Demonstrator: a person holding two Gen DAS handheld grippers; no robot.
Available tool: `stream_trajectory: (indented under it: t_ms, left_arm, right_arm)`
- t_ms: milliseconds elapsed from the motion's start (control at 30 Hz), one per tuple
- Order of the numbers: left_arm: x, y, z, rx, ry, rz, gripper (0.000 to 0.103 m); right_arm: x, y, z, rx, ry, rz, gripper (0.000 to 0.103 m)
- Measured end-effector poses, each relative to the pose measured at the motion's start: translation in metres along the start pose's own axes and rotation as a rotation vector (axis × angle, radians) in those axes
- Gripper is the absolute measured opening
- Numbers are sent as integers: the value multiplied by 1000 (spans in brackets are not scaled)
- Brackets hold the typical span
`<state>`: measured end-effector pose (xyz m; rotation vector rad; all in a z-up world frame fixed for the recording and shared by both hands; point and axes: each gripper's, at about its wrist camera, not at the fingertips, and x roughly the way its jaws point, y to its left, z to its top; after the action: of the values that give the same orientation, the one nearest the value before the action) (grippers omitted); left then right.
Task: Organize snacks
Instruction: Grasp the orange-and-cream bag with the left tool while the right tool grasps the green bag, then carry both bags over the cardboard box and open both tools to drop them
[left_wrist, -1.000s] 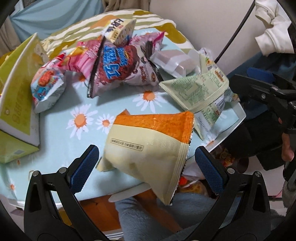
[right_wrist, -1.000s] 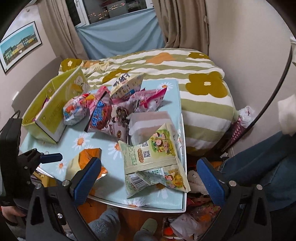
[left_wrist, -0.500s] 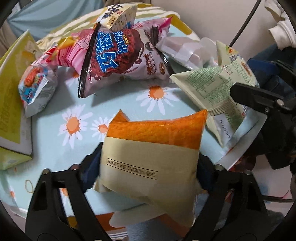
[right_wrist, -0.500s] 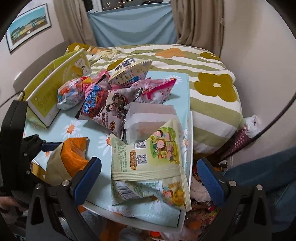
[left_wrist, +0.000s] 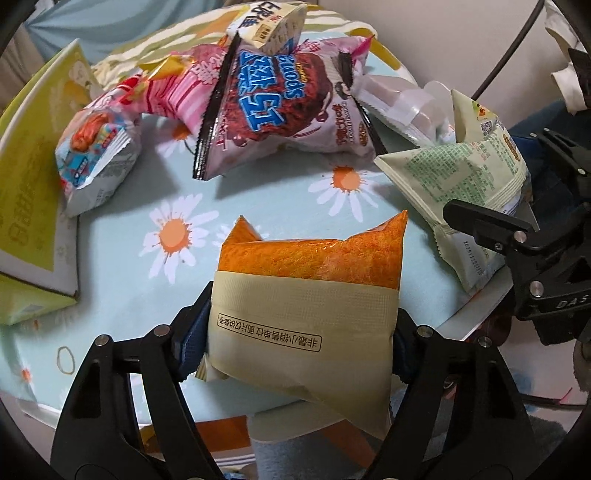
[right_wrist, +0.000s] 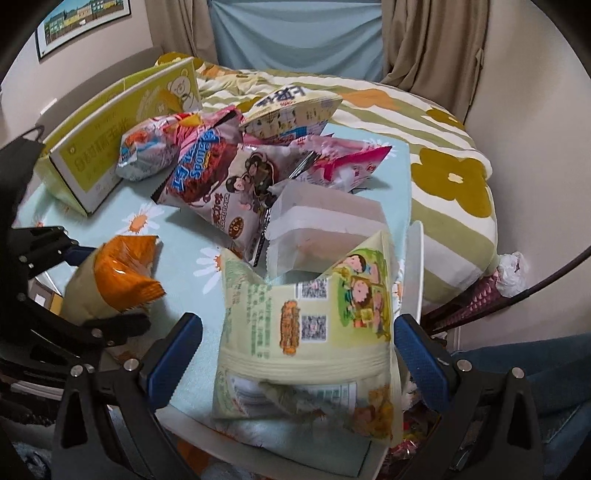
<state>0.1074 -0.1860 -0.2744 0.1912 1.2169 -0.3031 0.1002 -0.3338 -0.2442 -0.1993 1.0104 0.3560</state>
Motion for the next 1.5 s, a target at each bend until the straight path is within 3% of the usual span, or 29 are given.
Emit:
stream_trajectory:
  t_ms: [133, 200, 400, 767, 1000, 1200, 1500]
  left_arm:
    - [0, 7, 0, -26, -2, 2, 77]
    - [0, 11, -1, -25, 1, 5, 77]
    - [-8, 13, -1, -28, -12, 8, 77]
    - [-68, 26, 14, -62, -115, 4, 77]
    - [-115, 51, 28, -103, -208, 26, 77]
    - [-152, 89, 42, -118, -279, 52, 77]
    - [-189, 189, 70, -167, -362, 99, 77]
  right_arm:
    - [5, 4, -1, 2, 4, 3, 102]
    - [10, 8, -2, -13, 18, 10, 88]
    - [8, 14, -4, -12, 19, 27, 74]
    - [-32, 17, 12, 71, -27, 70, 71]
    - [-64, 23, 56, 128, -81, 96, 71]
    - [-88, 49, 99, 92, -156, 98, 71]
    - [-95, 99, 181, 89, -232, 125, 71]
